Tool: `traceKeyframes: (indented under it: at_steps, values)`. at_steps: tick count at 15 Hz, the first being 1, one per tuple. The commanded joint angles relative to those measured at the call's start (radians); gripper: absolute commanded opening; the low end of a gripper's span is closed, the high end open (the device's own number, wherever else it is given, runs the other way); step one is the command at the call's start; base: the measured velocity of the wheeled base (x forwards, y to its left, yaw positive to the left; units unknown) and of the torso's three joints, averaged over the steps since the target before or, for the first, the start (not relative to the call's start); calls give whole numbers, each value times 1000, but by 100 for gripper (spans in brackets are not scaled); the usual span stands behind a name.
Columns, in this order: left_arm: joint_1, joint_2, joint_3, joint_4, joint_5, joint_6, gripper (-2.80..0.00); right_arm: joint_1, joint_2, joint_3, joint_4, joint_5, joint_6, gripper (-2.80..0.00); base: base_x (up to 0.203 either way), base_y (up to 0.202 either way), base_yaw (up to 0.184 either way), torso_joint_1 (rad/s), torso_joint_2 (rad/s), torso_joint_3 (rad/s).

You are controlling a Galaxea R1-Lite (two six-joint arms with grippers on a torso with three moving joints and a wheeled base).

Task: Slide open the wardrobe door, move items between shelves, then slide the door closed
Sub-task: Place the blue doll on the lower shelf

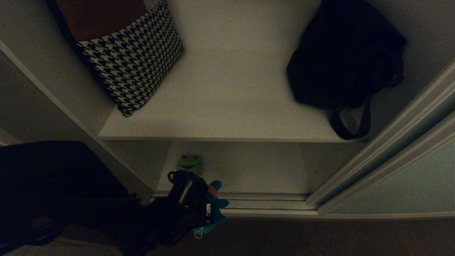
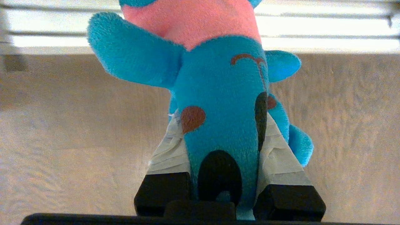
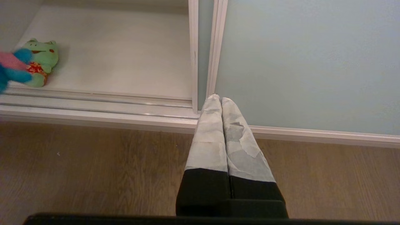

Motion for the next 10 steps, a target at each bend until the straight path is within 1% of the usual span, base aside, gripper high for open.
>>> traceKeyframes:
  at_steps: [1,2,3,5,6,7,10]
  values:
    - [2,-70,14,-4,15,1,-280,1,-1,0,0,0,0,-280,0,0,0,0,0,0]
    - [6,-110,13,-2,16,6,-280,0,-1,0,0,0,0,-280,0,0,0,0,0,0]
    - [9,-157,10,1,0,28,-280,-1,0,0,0,0,0,-280,0,0,0,0,0,0]
    - [12,-250,17,9,-61,101,-280,-1,-1,0,0,0,0,-280,0,0,0,0,0,0]
    - [13,-296,32,22,-83,137,-280,0,-1,0,0,0,0,-280,0,0,0,0,0,0]
    - [13,-342,49,46,-93,159,-280,-1,0,0,0,0,0,-280,0,0,0,0,0,0]
    - [15,-483,93,120,-96,186,-280,0,-1,0,0,0,0,-280,0,0,0,0,0,0]
